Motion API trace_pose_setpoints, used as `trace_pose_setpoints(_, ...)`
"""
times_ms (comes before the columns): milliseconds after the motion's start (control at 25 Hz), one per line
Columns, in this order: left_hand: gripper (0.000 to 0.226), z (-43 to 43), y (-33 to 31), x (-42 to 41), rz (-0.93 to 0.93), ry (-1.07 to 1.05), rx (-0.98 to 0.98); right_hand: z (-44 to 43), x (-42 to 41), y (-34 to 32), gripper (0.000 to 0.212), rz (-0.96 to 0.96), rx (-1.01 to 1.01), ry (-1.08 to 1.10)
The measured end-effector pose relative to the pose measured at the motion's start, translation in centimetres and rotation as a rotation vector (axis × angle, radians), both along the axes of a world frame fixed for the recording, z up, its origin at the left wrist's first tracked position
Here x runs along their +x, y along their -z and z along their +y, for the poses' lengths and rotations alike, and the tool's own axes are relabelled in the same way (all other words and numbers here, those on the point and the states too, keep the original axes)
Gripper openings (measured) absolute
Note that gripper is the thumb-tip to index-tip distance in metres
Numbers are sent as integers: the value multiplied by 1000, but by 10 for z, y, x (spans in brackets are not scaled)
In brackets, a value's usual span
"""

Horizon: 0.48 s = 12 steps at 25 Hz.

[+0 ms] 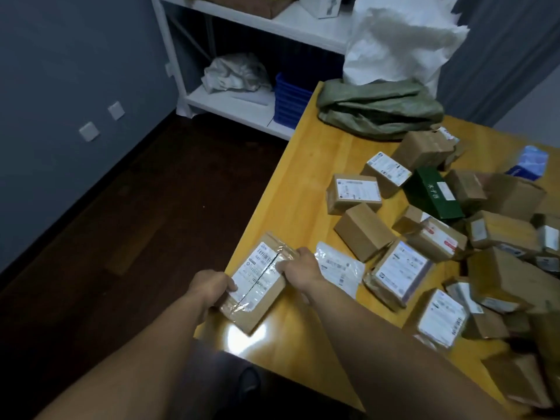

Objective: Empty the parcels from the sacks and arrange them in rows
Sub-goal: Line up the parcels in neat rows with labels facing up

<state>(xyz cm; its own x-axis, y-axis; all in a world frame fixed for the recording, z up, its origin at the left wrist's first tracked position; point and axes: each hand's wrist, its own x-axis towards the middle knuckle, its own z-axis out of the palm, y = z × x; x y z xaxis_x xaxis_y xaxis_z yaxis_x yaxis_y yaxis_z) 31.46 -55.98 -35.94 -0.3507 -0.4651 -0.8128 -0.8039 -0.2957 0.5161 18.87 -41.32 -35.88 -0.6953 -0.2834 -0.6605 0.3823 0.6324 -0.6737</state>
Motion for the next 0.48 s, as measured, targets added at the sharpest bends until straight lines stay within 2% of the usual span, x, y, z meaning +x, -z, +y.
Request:
trace_pose_setpoints(120, 5, -13, 16, 32, -94, 56, -17, -17, 45, 30, 50, -102, 68, -4)
trace_pose_setpoints(160, 9, -15, 20, 39, -122, 87, -9, -19, 57, 39, 48, -127, 79, 14)
trace_pose_setpoints(240, 13, -16, 29, 47, -153, 111, 24, -24, 78, 51, 34, -158, 114, 14)
trace_pose_setpoints(320, 6, -15, 35, 50, -140, 121, 62, -27, 95, 57, 13, -176, 143, -37)
trace_pose_setpoints(360, 6, -16, 41, 51, -130, 118, 55, -30, 101, 59, 9, -185, 142, -59)
trace_pose_setpoints(480, 24, -19, 57, 54, -127, 162, 24, -38, 114, 61, 15, -189, 123, -74)
